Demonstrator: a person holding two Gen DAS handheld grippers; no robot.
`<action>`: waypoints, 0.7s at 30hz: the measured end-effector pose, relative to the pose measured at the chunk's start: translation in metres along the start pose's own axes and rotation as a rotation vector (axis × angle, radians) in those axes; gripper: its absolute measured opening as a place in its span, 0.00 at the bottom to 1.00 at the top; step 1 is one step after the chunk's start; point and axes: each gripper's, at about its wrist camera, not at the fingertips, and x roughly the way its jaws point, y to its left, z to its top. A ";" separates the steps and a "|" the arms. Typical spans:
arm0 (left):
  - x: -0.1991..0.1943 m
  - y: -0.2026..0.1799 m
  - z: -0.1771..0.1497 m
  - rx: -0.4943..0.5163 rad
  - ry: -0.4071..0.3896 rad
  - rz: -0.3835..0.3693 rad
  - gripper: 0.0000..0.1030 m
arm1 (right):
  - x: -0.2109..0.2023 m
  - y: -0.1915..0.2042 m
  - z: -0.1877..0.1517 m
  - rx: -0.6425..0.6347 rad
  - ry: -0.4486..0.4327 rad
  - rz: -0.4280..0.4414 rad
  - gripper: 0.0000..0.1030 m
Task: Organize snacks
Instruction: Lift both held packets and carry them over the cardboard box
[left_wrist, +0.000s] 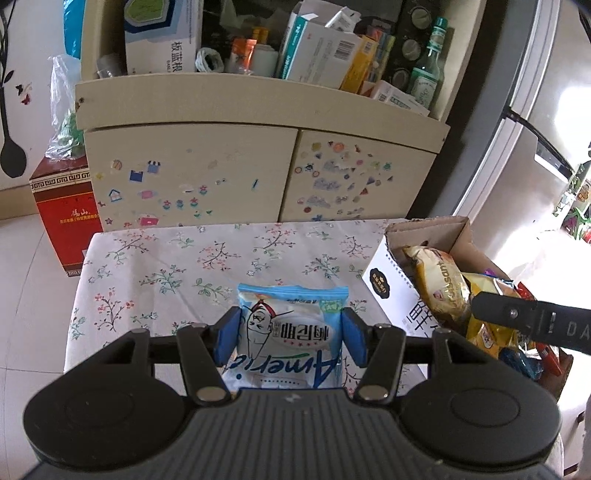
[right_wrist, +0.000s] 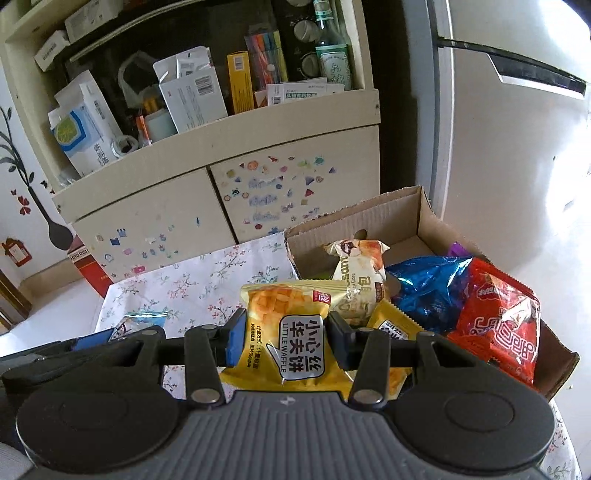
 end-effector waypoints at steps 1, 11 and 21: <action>-0.001 -0.001 0.000 0.003 -0.002 -0.001 0.55 | -0.001 -0.001 0.000 0.004 -0.002 0.000 0.51; -0.013 -0.021 0.007 0.023 -0.052 -0.022 0.55 | -0.021 -0.023 0.006 0.054 -0.052 0.005 0.51; -0.013 -0.066 0.004 0.104 -0.075 -0.098 0.55 | -0.043 -0.072 0.012 0.158 -0.096 -0.016 0.51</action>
